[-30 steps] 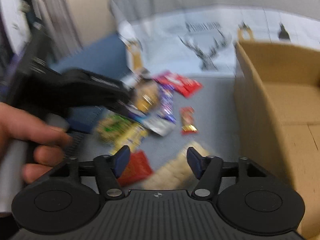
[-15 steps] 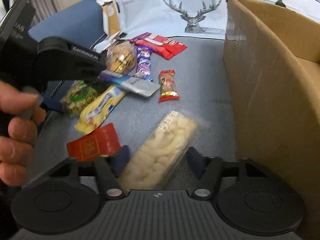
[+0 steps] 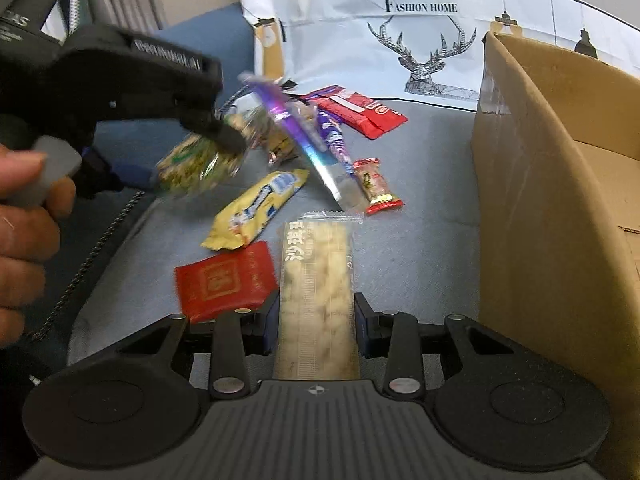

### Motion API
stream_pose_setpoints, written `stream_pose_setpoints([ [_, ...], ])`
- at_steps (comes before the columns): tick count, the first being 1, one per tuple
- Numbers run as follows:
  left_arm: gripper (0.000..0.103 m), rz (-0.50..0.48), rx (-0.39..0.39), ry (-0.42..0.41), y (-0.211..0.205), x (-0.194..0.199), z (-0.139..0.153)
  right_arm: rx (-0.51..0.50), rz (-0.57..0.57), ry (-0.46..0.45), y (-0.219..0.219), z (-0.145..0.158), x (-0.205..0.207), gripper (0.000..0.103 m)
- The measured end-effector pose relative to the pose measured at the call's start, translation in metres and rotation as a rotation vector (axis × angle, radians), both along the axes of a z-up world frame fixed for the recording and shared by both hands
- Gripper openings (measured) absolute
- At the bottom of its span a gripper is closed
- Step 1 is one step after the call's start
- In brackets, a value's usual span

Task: Organize snacks
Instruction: 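Grasp the green-labelled peanut bag with left tool while right tool grasps white rice-cake bar, then lift the peanut bag with left tool while right tool lifts the rice-cake bar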

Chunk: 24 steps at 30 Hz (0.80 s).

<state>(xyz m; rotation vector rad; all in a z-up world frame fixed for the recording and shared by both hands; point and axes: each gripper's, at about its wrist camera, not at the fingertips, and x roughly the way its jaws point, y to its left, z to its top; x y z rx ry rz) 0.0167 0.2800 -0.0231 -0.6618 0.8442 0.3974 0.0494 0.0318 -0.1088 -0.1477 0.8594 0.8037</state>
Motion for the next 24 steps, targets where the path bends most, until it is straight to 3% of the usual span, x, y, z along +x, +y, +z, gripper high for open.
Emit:
stream_pose_setpoints([
  [4, 0.08, -0.049, -0.085, 0.031, -0.016, -0.007, -0.003, 0.015, 0.022, 0.013, -0.012, 0.007, -0.01, 0.038],
  [10, 0.08, -0.111, 0.05, 0.2, -0.047, 0.007, -0.018, -0.017, 0.103, 0.012, -0.02, 0.009, -0.027, 0.038],
  [16, 0.08, -0.092, 0.023, 0.272, -0.034, 0.016, -0.037, -0.086, 0.149, 0.005, -0.02, -0.005, -0.035, 0.04],
  [24, 0.081, -0.083, 0.001, 0.276, -0.023, 0.012, -0.045, -0.093, 0.145, 0.022, -0.016, -0.013, -0.032, 0.043],
])
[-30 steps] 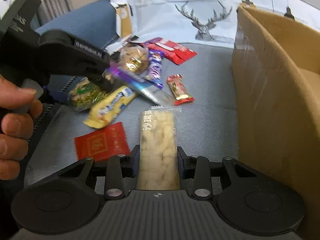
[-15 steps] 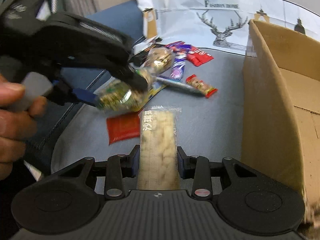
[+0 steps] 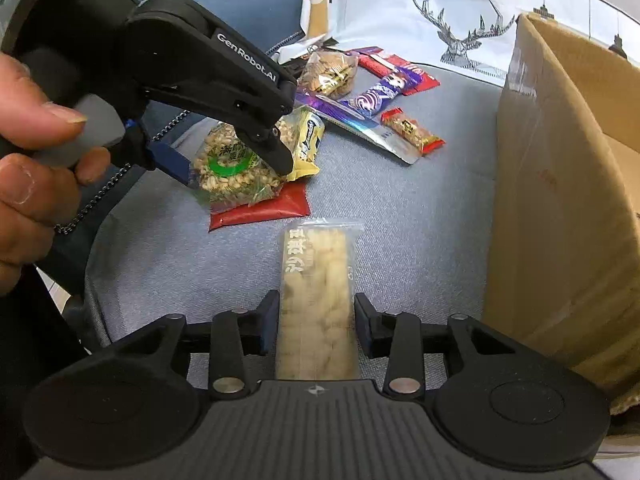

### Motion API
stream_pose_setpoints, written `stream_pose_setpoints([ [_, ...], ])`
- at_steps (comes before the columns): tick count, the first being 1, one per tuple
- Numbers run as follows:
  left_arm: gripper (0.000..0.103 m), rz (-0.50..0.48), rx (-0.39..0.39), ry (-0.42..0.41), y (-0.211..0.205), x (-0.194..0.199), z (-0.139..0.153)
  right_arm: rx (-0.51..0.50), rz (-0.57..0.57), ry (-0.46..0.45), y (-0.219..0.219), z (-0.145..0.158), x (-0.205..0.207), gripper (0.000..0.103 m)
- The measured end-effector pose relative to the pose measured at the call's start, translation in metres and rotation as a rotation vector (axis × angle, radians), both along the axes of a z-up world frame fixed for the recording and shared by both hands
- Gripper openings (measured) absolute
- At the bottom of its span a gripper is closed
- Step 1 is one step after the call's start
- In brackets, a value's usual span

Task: Organize snacks
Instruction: 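Lift the peanut bag with left tool while right tool lifts the rice-cake bar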

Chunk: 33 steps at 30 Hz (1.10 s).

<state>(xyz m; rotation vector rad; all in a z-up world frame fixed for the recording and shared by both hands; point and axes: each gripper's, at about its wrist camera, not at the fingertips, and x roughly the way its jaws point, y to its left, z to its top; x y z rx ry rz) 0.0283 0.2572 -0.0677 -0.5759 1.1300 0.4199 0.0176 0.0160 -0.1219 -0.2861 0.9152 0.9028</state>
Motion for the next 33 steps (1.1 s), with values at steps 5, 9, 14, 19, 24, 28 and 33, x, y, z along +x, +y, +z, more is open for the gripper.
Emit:
stream_pose_setpoints([
  [5, 0.083, 0.017, -0.014, -0.002, 0.0019, 0.0021, -0.0003, -0.004, -0.005, 0.004, 0.0016, -0.0033, 0.0021, 0.044],
  [9, 0.084, 0.022, -0.025, -0.004, 0.0026, 0.0013, -0.0017, -0.006, 0.001, -0.001, 0.0016, -0.0033, -0.0001, 0.044],
  [14, 0.085, 0.02, -0.024, -0.004, 0.0025, 0.002, -0.0022, -0.007, 0.004, -0.004, 0.0023, -0.0031, -0.0004, 0.044],
  [19, 0.085, 0.032, -0.032, -0.01, 0.005, 0.0012, -0.0016, -0.01, 0.009, -0.009, 0.0028, -0.0029, -0.0016, 0.045],
  [24, 0.086, 0.038, -0.035, -0.015, 0.0054, 0.0008, -0.0019, -0.01, 0.009, -0.011, 0.0031, -0.003, -0.0019, 0.045],
  [28, 0.086, 0.037, -0.025, -0.017, 0.0048, 0.0013, -0.0014, -0.011, 0.011, -0.014, 0.0033, -0.0032, -0.0024, 0.044],
  [33, 0.085, 0.045, -0.026, -0.02, 0.0058, 0.0012, -0.0011, -0.017, 0.02, -0.027, 0.0044, -0.0037, -0.0044, 0.044],
])
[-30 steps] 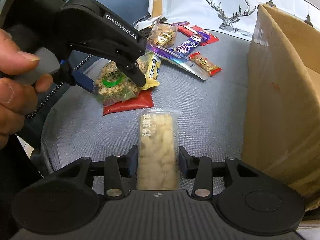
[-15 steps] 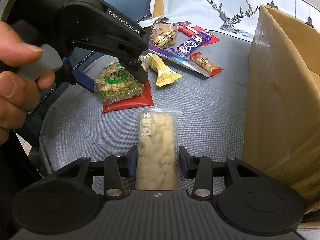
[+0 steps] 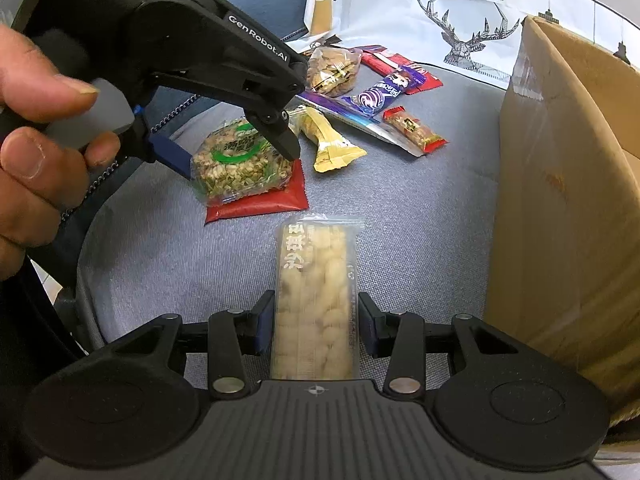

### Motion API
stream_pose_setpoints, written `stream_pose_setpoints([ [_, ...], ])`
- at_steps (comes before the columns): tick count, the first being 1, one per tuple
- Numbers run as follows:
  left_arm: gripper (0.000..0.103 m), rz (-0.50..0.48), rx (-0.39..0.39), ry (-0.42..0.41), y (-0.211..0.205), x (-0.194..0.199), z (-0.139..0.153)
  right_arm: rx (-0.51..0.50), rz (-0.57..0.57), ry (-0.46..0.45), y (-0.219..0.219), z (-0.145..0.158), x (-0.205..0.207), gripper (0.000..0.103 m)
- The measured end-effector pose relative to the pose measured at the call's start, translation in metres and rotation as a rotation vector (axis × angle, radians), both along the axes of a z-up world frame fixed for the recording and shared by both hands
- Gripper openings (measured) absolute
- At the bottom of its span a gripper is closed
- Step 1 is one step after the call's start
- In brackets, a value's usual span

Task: Organize snacks
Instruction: 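Lift the peanut bag with left tool while right tool lifts the rice-cake bar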

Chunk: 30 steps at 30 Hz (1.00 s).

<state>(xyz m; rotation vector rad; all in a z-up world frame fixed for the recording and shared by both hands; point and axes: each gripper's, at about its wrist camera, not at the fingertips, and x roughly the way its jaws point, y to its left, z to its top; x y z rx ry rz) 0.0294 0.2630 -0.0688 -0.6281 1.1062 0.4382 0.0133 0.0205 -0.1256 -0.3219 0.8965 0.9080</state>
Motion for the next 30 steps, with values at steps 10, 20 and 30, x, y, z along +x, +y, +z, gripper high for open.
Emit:
stream_pose_setpoints([
  [10, 0.085, 0.003, -0.002, -0.003, 0.0003, 0.0004, 0.0002, -0.002, 0.016, -0.02, -0.0002, 0.0008, -0.0024, 0.039],
  [20, 0.085, 0.006, -0.002, -0.003, -0.0005, 0.0002, -0.0017, -0.01, 0.03, -0.044, 0.0005, 0.0006, -0.0068, 0.039],
  [30, 0.082, 0.004, 0.014, -0.003, -0.0011, 0.0011, -0.0005, -0.011, 0.032, -0.061, -0.0001, 0.0018, -0.0074, 0.038],
])
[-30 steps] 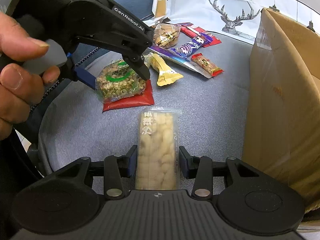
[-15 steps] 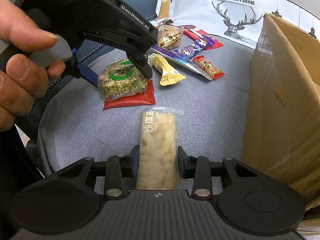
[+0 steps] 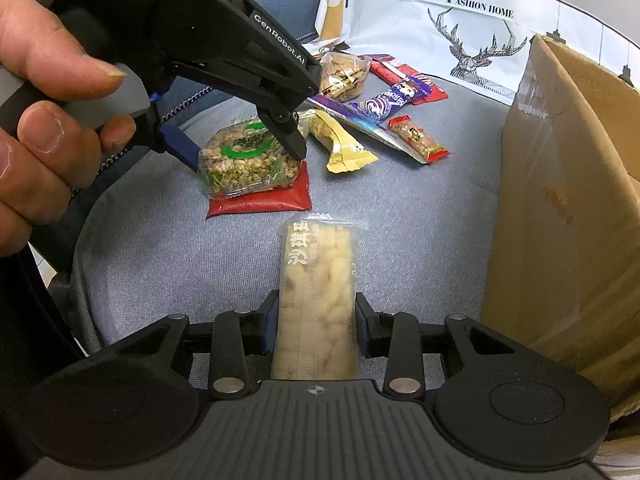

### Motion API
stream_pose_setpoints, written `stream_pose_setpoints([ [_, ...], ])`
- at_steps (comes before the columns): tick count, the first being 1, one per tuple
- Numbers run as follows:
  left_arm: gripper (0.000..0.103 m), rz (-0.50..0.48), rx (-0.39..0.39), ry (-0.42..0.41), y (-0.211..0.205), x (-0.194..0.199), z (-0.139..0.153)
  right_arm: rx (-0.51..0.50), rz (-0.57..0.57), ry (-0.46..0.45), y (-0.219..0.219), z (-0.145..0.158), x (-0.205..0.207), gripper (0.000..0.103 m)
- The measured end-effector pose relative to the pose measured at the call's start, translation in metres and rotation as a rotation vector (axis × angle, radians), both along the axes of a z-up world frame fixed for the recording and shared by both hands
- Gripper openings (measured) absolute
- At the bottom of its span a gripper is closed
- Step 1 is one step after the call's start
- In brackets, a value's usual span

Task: Organize snacks
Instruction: 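Lift the peanut bag with left tool while right tool lifts the rice-cake bar, then carry the peanut bag and rice-cake bar over the cardboard box with both tools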

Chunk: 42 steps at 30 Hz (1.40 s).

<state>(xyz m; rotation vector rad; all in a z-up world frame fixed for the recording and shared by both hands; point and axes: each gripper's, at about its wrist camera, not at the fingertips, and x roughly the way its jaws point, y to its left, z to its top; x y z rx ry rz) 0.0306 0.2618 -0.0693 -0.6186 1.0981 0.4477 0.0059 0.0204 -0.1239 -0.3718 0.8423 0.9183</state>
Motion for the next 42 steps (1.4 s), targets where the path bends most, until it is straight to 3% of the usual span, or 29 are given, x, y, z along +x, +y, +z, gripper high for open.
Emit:
stream_pose_setpoints([
  [15, 0.081, 0.044, -0.015, -0.143, 0.006, -0.012, 0.022, 0.091, -0.004, -0.071, -0.012, 0.024, -0.007, 0.038],
  [26, 0.081, 0.071, 0.063, -0.27, 0.001, -0.02, 0.048, 0.266, -0.057, -0.177, -0.042, 0.093, 0.013, 0.038],
  [32, 0.081, -0.024, 0.196, -0.329, -0.026, -0.013, 0.066, 0.375, -0.173, -0.231, -0.087, 0.13, 0.046, 0.038],
  [36, 0.081, -0.109, 0.276, -0.372, -0.048, -0.006, 0.075, 0.401, -0.301, -0.251, -0.118, 0.11, 0.066, 0.038],
  [38, 0.081, -0.139, 0.29, -0.388, -0.057, -0.003, 0.075, 0.403, -0.37, -0.214, -0.13, 0.101, 0.076, 0.038],
  [42, 0.081, -0.192, 0.313, -0.421, -0.069, 0.004, 0.077, 0.43, -0.402, -0.223, -0.136, 0.096, 0.084, 0.038],
])
